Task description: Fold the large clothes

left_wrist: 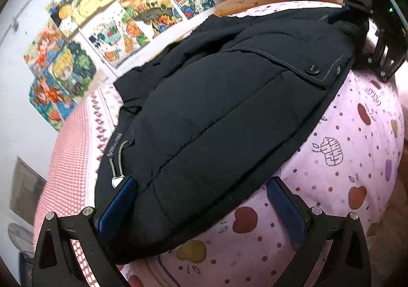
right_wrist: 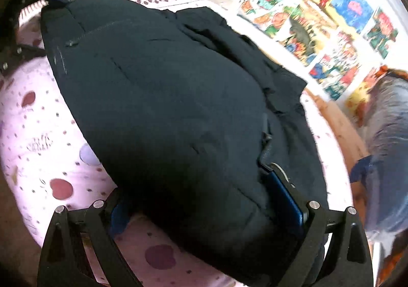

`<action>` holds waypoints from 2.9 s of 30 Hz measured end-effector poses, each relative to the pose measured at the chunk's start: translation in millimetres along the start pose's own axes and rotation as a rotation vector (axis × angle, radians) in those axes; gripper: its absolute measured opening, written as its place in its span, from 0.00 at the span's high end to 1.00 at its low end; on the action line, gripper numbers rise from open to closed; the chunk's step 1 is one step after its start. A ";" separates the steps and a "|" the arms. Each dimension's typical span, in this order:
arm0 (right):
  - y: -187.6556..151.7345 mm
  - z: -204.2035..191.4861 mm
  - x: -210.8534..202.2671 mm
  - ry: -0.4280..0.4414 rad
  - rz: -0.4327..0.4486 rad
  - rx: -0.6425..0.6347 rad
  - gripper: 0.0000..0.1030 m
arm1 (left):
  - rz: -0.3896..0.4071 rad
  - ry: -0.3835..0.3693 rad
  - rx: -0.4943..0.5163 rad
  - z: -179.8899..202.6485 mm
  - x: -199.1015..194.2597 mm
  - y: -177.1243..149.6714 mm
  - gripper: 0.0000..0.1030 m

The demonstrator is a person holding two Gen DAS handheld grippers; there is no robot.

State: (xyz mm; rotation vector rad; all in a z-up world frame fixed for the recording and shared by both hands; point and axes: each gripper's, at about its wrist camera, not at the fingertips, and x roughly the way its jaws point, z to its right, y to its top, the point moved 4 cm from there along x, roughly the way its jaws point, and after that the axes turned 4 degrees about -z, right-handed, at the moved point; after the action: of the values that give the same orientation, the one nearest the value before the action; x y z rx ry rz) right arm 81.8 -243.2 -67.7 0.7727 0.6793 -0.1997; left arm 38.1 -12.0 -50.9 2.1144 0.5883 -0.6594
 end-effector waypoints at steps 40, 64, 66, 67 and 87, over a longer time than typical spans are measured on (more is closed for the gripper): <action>83.9 57.5 -26.9 0.038 0.190 0.173 0.87 | 0.125 0.159 0.005 -32.2 -12.8 25.3 0.84; 151.0 118.5 -128.5 -0.201 0.504 0.244 0.92 | 0.466 0.281 -0.256 -137.1 -119.5 118.6 0.93; 154.6 119.7 -134.8 -0.211 0.517 0.246 0.92 | 0.468 0.279 -0.287 -143.8 -124.7 123.8 0.93; 157.7 120.9 -135.6 -0.216 0.520 0.244 0.92 | 0.463 0.273 -0.303 -146.9 -125.2 126.4 0.93; 228.9 166.1 -27.5 -0.209 0.411 0.302 0.92 | 0.323 0.251 -0.446 -213.1 -20.0 193.5 0.92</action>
State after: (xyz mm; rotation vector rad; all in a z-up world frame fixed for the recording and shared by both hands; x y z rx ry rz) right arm 234.8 -199.1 167.7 1.1456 0.2834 -0.0058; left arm 193.7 51.7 183.5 1.8180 0.4605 -0.0686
